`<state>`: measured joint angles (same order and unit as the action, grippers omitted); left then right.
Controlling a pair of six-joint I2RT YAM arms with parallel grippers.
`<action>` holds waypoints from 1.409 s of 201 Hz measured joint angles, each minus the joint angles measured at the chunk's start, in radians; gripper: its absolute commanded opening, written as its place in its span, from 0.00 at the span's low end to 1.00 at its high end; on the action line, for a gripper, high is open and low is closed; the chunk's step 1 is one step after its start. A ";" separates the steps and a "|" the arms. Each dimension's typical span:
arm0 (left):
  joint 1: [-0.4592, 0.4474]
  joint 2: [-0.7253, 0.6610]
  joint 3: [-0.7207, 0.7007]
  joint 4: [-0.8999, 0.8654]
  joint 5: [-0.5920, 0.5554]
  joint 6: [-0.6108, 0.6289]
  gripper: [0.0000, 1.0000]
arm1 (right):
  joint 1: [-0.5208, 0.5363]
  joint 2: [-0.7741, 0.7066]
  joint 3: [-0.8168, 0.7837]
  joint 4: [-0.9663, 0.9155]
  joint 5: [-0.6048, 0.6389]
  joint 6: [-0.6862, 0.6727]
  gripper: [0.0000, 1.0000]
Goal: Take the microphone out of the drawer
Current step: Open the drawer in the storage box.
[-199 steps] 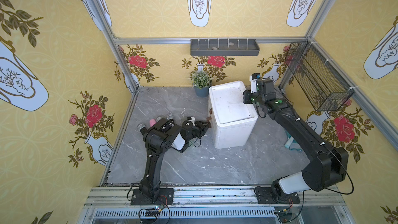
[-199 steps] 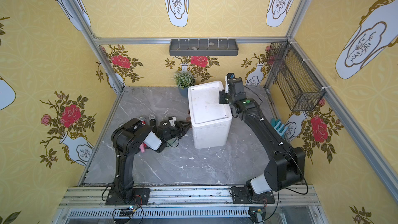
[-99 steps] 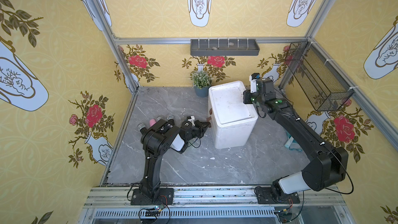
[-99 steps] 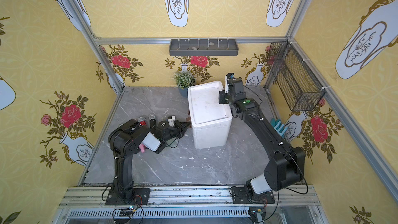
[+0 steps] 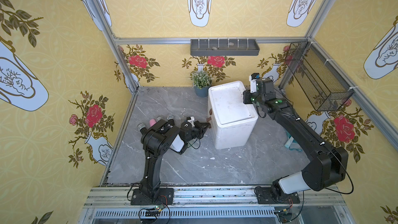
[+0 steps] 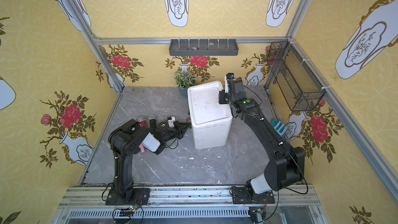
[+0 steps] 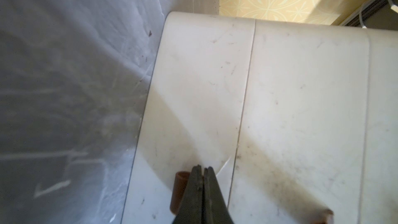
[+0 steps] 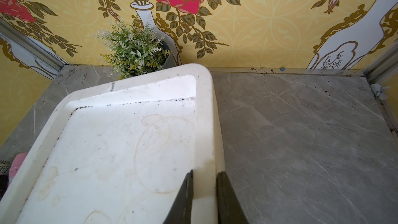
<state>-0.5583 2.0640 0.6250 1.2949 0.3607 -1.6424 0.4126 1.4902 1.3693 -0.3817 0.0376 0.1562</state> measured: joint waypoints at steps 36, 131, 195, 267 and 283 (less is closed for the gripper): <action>0.011 -0.002 -0.023 0.026 0.006 0.005 0.00 | -0.001 0.000 0.000 0.000 -0.002 -0.001 0.08; 0.082 -0.086 -0.109 0.006 0.017 0.038 0.00 | -0.003 0.002 0.005 -0.006 0.009 0.003 0.04; 0.113 -0.139 -0.171 0.005 0.016 0.063 0.00 | -0.005 0.008 0.011 -0.013 0.008 0.007 0.01; 0.167 -0.189 -0.233 0.003 0.025 0.075 0.00 | -0.005 0.012 0.016 -0.020 0.009 0.011 0.01; 0.174 -0.197 -0.243 0.003 0.020 0.079 0.00 | -0.005 0.013 0.019 -0.023 0.009 0.011 0.01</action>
<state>-0.3840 1.8671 0.3820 1.2976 0.3809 -1.5639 0.4076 1.5032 1.3884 -0.4042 0.0467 0.1677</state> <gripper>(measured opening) 0.074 0.203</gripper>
